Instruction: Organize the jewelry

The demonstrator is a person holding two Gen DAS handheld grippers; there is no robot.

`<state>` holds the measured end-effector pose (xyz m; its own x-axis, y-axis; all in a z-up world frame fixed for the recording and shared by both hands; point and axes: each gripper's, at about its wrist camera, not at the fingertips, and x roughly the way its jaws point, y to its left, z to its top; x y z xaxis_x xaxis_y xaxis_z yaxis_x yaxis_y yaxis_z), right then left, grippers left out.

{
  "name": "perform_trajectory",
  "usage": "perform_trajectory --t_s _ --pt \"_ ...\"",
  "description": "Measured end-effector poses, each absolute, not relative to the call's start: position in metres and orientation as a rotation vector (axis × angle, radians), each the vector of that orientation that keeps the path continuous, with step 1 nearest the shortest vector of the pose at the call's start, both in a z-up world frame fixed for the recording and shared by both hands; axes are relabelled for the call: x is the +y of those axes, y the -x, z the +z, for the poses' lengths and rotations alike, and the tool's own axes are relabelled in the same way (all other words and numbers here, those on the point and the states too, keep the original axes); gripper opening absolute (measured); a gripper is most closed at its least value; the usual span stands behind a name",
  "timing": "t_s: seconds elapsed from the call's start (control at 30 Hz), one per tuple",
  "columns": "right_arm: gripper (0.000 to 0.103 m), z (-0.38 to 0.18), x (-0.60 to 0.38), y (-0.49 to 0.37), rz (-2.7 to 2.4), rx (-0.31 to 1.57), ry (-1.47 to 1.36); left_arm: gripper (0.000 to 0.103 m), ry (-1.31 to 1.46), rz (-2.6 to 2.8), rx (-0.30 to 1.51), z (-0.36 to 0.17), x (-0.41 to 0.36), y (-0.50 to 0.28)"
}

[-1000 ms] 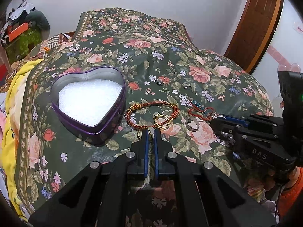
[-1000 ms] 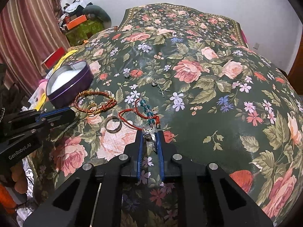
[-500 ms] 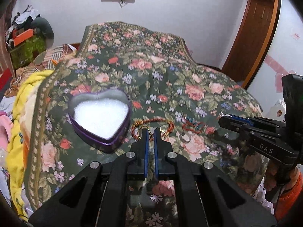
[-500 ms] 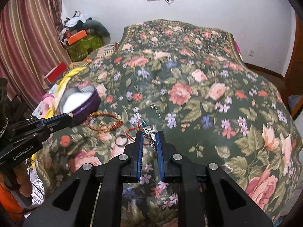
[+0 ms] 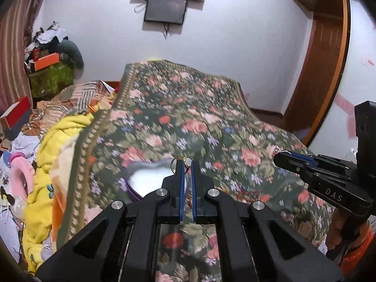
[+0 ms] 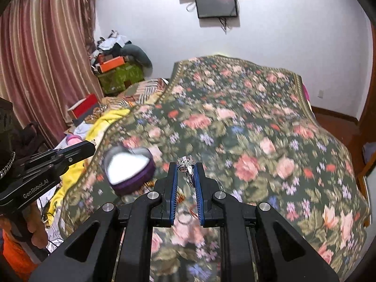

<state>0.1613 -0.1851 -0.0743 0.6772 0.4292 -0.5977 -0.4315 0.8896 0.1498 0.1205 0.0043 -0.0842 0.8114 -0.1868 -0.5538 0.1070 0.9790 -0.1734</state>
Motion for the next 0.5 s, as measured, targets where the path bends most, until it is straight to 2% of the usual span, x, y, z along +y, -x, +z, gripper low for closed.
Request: perform_trajectory --t_s 0.5 --pt "0.013 -0.054 -0.139 -0.174 0.568 0.607 0.022 0.004 0.169 -0.056 0.508 -0.064 0.052 -0.127"
